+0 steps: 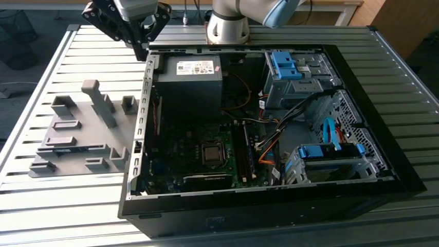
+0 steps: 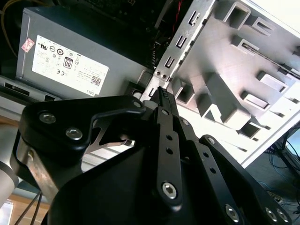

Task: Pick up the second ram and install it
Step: 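Reach for the second ram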

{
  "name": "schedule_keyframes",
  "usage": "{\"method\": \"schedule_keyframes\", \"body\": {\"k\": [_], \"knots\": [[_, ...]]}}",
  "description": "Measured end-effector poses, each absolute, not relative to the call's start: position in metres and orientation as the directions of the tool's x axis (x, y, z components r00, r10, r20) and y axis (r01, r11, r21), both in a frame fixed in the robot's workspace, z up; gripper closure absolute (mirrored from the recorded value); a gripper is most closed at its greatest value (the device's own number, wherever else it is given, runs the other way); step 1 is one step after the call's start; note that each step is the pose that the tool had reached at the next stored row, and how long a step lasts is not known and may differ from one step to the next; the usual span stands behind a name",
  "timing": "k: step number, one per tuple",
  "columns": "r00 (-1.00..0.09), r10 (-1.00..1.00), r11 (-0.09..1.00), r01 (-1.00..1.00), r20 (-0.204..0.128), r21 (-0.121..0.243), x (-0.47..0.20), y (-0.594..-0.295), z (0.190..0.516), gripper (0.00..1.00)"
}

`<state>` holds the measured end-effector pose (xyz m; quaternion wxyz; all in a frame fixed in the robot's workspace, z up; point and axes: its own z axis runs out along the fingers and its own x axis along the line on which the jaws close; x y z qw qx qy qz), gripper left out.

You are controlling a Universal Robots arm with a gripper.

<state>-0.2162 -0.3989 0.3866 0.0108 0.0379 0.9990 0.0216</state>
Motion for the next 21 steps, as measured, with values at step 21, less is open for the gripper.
{"method": "schedule_keyframes", "body": {"k": [21], "knots": [[-0.997,0.076,0.996,0.075,-0.019,0.044,-0.234,-0.399,0.385,0.89]]}}
